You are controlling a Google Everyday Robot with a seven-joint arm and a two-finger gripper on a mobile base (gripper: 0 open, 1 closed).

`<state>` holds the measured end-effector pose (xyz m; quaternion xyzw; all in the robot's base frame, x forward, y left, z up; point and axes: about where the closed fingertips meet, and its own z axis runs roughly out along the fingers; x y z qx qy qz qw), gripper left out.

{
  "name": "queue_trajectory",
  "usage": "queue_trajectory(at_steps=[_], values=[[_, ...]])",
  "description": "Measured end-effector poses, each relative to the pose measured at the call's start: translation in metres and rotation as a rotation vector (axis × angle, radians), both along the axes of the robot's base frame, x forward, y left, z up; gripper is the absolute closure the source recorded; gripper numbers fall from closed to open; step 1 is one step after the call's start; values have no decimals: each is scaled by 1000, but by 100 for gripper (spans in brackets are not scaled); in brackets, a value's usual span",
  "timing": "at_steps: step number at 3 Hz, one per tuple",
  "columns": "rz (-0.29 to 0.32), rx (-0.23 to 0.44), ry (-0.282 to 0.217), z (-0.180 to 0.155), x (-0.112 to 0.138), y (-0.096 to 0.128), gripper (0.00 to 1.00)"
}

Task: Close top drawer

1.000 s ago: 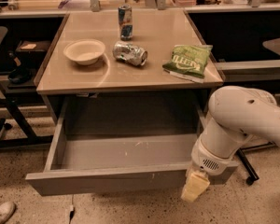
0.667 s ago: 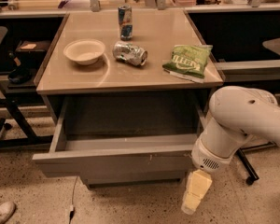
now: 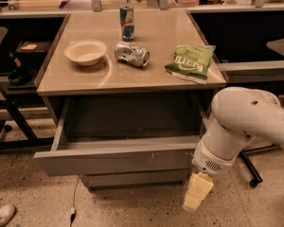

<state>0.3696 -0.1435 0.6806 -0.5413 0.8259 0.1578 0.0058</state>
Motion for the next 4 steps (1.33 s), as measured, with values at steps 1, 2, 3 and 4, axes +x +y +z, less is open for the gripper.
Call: queue_trajectory(at_steps=[1, 2, 3, 4], values=[[0, 0, 0, 0, 0, 0, 42], [0, 0, 0, 0, 0, 0, 65], [-2, 4, -34, -2, 11, -2, 88], [-13, 7, -65, -5, 27, -8, 100]])
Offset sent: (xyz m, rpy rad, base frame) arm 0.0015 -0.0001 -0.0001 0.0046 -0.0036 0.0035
